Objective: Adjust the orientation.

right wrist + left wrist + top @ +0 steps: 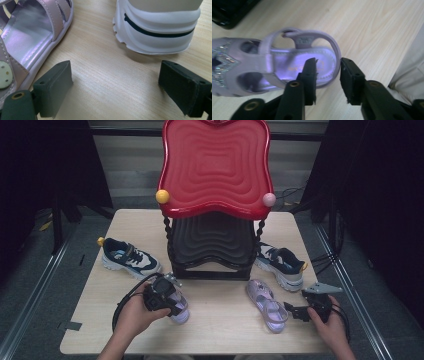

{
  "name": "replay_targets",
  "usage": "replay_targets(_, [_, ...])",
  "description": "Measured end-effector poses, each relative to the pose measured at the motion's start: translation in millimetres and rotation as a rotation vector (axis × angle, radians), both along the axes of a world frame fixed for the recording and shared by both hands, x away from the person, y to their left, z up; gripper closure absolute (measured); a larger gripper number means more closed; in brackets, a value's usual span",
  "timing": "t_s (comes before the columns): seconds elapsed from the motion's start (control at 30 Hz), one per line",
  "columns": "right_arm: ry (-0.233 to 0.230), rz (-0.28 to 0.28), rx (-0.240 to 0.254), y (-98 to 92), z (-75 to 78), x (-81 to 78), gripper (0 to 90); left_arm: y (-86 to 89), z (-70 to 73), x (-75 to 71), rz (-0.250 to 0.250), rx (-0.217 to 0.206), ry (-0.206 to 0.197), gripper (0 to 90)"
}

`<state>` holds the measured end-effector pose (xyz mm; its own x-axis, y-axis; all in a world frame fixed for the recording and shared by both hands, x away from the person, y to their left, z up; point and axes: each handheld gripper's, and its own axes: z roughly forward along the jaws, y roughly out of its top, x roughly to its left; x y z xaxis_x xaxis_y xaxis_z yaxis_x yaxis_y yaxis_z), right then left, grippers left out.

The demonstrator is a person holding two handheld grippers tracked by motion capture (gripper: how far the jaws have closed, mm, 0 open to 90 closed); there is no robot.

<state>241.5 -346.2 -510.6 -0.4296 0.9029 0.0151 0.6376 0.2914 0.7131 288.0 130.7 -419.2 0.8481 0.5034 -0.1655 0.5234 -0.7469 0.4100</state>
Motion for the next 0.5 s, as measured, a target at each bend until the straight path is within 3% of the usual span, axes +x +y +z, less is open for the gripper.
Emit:
replay_targets(0.03, [0.003, -0.002, 0.001, 0.2, 0.1, -0.2, 11.1, 5.3, 4.5, -0.7, 0.033, -0.034, -0.02, 60.9])
replay_targets(0.07, [0.003, -0.002, 0.001, 0.2, 0.1, -0.2, 11.1, 5.3, 4.5, -0.7, 0.033, -0.034, -0.02, 58.0])
replay_targets(0.2, [0.002, -0.001, 0.0, 0.1, 0.1, -0.2, 11.1, 21.3, 15.4, -1.1, 0.126, -0.092, -0.084, 50.5])
replay_targets(0.27, [0.0, 0.0, -0.001, -0.1, 0.0, 0.1, 11.0, 27.5, 15.9, -1.4, 0.186, -0.077, -0.155, 46.3])
replay_targets(0.37, [0.0, 0.004, 0.001, -0.4, 0.0, 0.7, 11.0, 33.7, 8.9, 1.4, 0.251, -0.094, -0.189, 44.5])
replay_targets(0.5, [0.0, 0.005, 0.0, -0.4, 0.0, 0.7, 11.0, 34.7, -8.6, 3.9, 0.281, -0.078, -0.175, 41.6])
